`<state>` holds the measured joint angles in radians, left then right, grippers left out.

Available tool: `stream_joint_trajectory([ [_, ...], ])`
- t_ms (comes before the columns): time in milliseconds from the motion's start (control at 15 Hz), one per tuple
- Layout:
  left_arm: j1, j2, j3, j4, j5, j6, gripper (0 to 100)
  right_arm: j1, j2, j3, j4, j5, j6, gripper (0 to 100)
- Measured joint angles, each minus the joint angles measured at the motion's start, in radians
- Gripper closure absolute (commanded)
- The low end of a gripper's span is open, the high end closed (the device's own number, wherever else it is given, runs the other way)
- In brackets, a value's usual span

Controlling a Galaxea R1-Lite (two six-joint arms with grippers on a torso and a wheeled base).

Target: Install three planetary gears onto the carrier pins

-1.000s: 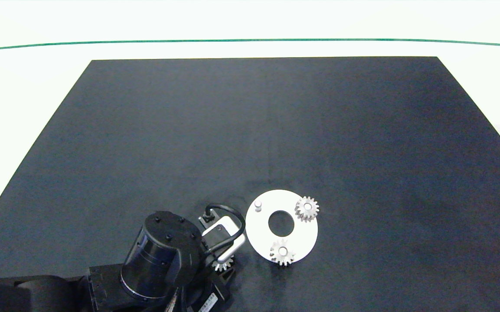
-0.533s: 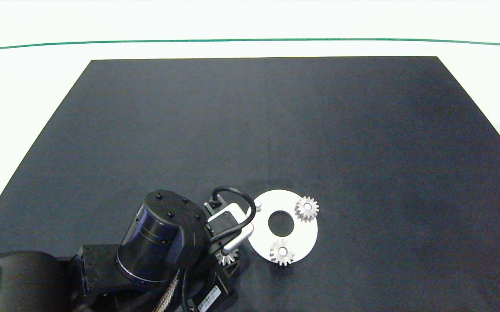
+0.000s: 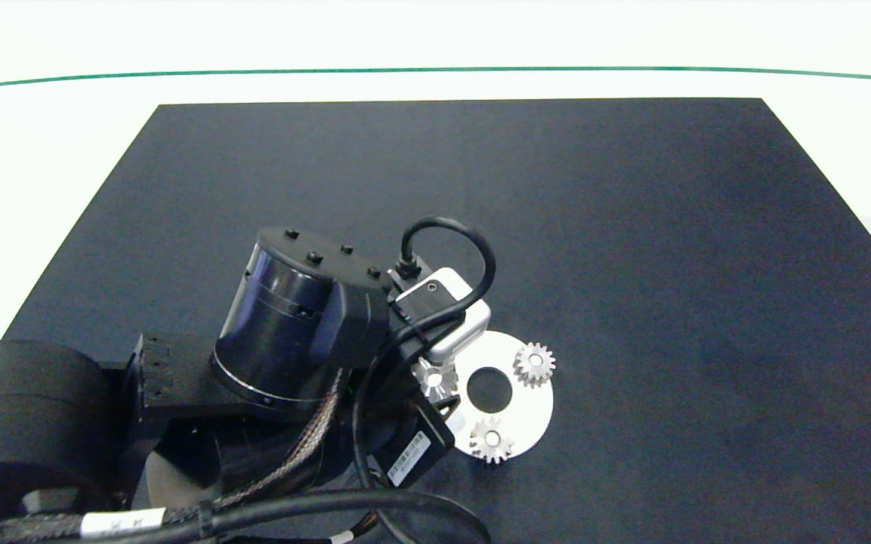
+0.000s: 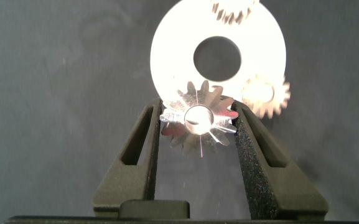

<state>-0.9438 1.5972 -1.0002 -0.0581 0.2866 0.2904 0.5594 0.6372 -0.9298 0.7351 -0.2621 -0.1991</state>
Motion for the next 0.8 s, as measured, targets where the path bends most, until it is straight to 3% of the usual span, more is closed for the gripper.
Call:
stream_joint_trajectory([
  [333, 0.008, 0.098, -0.100, -0.001, 0.000, 0.011, 84, 0.000, -0.002, 0.000, 0.000, 0.000, 0.000, 0],
  [800, 0.016, 0.177, -0.137, -0.004, 0.000, 0.025, 84, 0.000, -0.004, 0.002, 0.000, 0.001, 0.000, 0],
])
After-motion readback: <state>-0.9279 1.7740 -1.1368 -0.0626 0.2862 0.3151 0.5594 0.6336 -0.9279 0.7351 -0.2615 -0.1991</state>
